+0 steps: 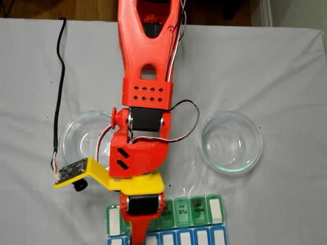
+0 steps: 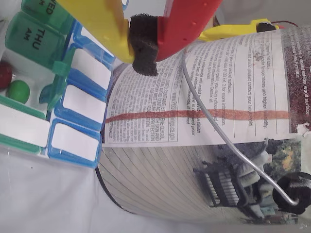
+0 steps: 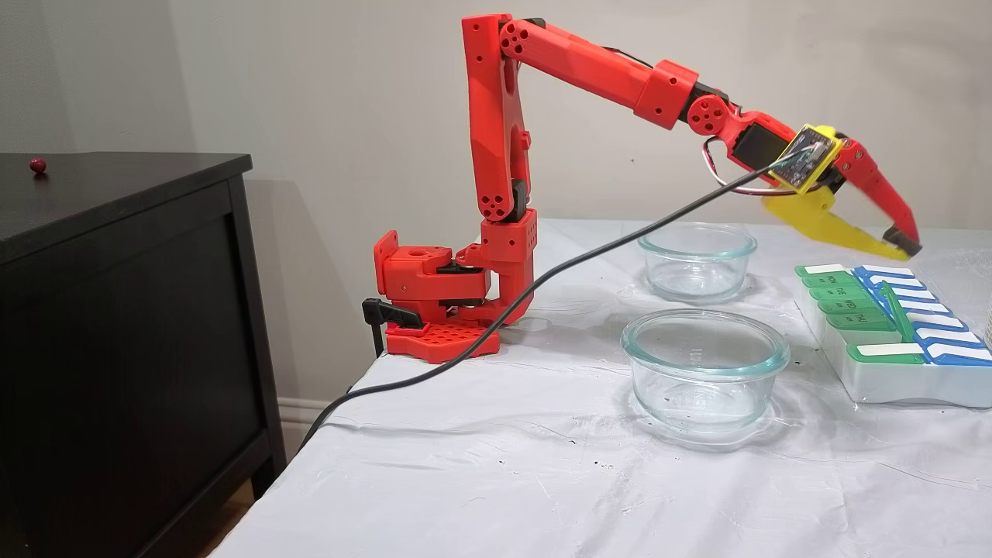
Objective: Sort medicines into box.
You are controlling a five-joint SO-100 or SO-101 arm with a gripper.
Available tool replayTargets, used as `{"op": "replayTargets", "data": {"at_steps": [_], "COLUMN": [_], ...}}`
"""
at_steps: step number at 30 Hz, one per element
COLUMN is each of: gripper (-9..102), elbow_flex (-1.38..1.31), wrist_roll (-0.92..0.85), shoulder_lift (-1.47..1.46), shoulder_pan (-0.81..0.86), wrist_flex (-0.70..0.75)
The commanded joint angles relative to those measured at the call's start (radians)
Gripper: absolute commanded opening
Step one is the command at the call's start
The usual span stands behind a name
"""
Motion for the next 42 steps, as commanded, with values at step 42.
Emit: {"op": "replayTargets", "data": {"at_steps": [42], "gripper": [0], "elbow_flex": [-0.454], "wrist_roll": [0.031], "shoulder_lift": [-0.488], "shoulder_pan": [0.020], "wrist_flex": [0.644]}}
